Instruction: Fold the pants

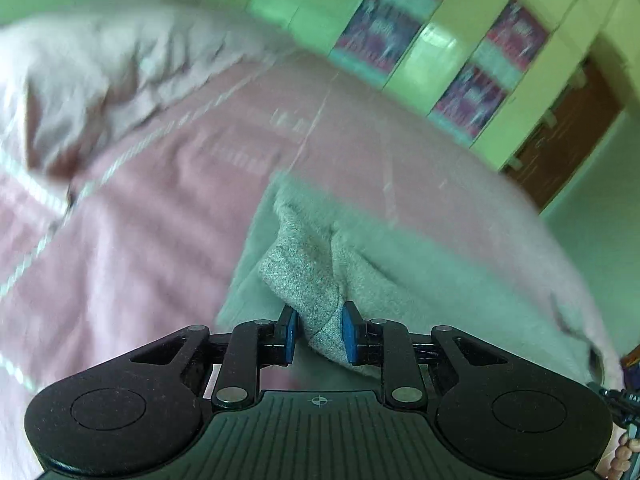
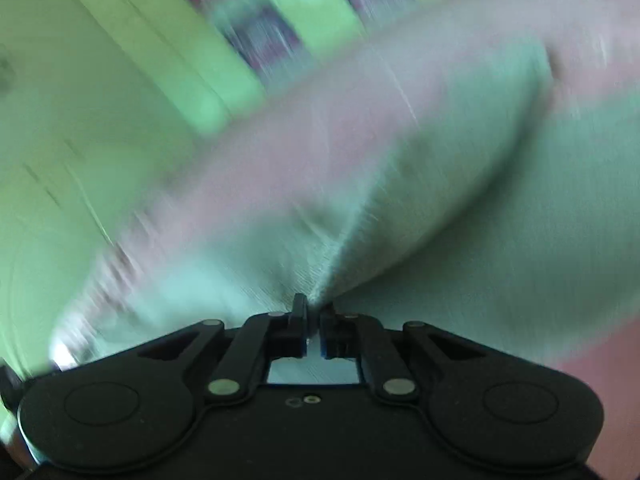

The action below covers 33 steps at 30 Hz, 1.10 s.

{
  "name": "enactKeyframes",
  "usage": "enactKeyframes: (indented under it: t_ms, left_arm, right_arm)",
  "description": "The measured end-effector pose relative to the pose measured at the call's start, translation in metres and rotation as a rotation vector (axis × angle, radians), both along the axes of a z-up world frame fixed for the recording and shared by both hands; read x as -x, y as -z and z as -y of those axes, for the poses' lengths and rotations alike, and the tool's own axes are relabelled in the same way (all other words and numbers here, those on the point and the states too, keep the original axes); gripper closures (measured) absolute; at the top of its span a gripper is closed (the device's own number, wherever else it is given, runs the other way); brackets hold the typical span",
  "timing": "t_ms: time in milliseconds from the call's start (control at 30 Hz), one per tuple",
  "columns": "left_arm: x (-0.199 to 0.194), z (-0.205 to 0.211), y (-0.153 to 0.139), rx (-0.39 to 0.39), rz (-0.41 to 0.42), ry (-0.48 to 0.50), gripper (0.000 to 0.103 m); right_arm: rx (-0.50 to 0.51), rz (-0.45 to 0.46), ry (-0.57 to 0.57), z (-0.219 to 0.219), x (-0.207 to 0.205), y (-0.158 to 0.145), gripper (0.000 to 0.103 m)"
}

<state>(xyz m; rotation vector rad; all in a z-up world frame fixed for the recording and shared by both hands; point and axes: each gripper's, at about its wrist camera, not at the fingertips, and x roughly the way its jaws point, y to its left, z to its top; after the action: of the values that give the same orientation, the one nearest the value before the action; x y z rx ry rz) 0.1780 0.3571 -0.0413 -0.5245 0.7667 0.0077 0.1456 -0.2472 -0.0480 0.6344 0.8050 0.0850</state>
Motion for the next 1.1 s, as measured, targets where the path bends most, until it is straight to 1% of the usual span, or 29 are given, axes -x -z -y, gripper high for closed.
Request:
enactKeyframes:
  t_ms: [33, 100, 200, 267, 333, 367, 400, 433, 467, 500, 533, 567, 600, 633, 667, 700, 733, 767, 833, 900, 933, 1000, 1067, 1100]
  left_arm:
    - [0.006, -0.004, 0.009, 0.038, 0.015, -0.007, 0.079]
    - [0.015, -0.009, 0.009, 0.072, 0.039, -0.023, 0.079]
    - [0.017, -0.006, 0.006, 0.052, 0.046, -0.018, 0.079]
    - [0.017, -0.005, -0.003, 0.049, 0.078, -0.02, 0.079]
    - [0.019, -0.002, -0.013, 0.03, 0.137, -0.018, 0.079]
    - [0.02, -0.001, -0.017, 0.012, 0.161, -0.022, 0.079]
    - [0.021, 0.002, -0.021, -0.023, 0.173, -0.02, 0.079]
    - [0.019, 0.004, -0.019, -0.066, 0.134, -0.02, 0.079]
    - [0.013, 0.004, -0.011, -0.088, 0.072, -0.02, 0.079]
    - [0.012, 0.002, 0.0, -0.071, 0.033, -0.023, 0.079]
    - [0.013, 0.0, 0.004, -0.048, 0.027, -0.036, 0.079]
    - [0.016, 0.0, 0.003, -0.039, 0.035, -0.044, 0.079]
    - [0.018, 0.001, 0.0, -0.04, 0.047, -0.051, 0.075]
    - [0.021, 0.003, -0.003, -0.051, 0.045, -0.061, 0.068]
    - [0.025, 0.006, -0.007, -0.094, 0.02, -0.098, 0.041]
    - [0.031, 0.012, -0.013, -0.161, 0.007, -0.143, 0.018]
    - [0.042, 0.019, -0.022, -0.228, 0.032, -0.183, 0.016]
    - [0.051, 0.027, -0.029, -0.252, 0.062, -0.196, 0.015]
    - [0.061, 0.046, -0.039, -0.226, 0.11, -0.18, 0.015]
    - [0.058, 0.072, -0.042, -0.226, 0.119, -0.158, 0.01]
    - [0.053, 0.087, -0.042, -0.241, 0.113, -0.14, 0.009]
    - [0.04, 0.117, -0.038, -0.283, 0.093, -0.129, 0.007]
    - [0.028, 0.15, -0.031, -0.308, 0.028, -0.126, 0.007]
    - [0.023, 0.168, -0.027, -0.341, -0.018, -0.13, 0.007]
  right_arm:
    - [-0.043, 0.018, 0.022, 0.002, 0.004, 0.009, 0.103]
    - [-0.095, 0.053, 0.051, 0.008, 0.01, 0.009, 0.103]
    - [-0.038, 0.052, 0.027, 0.001, 0.006, 0.007, 0.103]
    - [-0.056, 0.054, 0.027, 0.004, 0.005, 0.004, 0.103]
    - [-0.084, 0.095, 0.031, 0.005, 0.011, -0.005, 0.103]
    - [-0.083, 0.12, 0.024, 0.004, 0.016, -0.01, 0.103]
    - [-0.08, 0.126, 0.019, 0.002, 0.017, -0.01, 0.103]
    - [-0.075, 0.113, 0.008, 0.0, 0.016, -0.007, 0.103]
    - [-0.049, 0.07, -0.011, -0.002, 0.013, 0.001, 0.103]
    - [-0.036, 0.043, -0.017, -0.003, 0.011, 0.009, 0.103]
    - [-0.061, 0.047, -0.001, -0.001, 0.011, 0.012, 0.103]
    - [-0.085, 0.048, 0.014, 0.002, 0.012, 0.011, 0.103]
    - [-0.096, 0.051, 0.017, 0.003, 0.012, 0.009, 0.103]
    - [-0.095, 0.059, 0.014, 0.004, 0.014, 0.006, 0.099]
    - [-0.075, 0.074, 0.02, 0.006, 0.018, 0.0, 0.093]
    - [-0.041, 0.09, 0.029, 0.007, 0.023, -0.007, 0.089]
    - [-0.011, 0.1, 0.036, 0.01, 0.027, -0.014, 0.087]
    - [0.006, 0.11, 0.046, 0.013, 0.031, -0.019, 0.086]
    - [0.058, 0.142, 0.083, 0.021, 0.039, -0.029, 0.086]
    - [0.099, 0.158, 0.112, 0.027, 0.039, -0.037, 0.086]
    - [0.117, 0.163, 0.123, 0.031, 0.037, -0.041, 0.086]
    - [0.197, 0.181, 0.133, 0.029, 0.027, -0.05, 0.086]
    - [0.269, 0.194, 0.128, 0.024, 0.013, -0.059, 0.086]
    - [0.316, 0.188, 0.124, 0.02, 0.005, -0.061, 0.085]
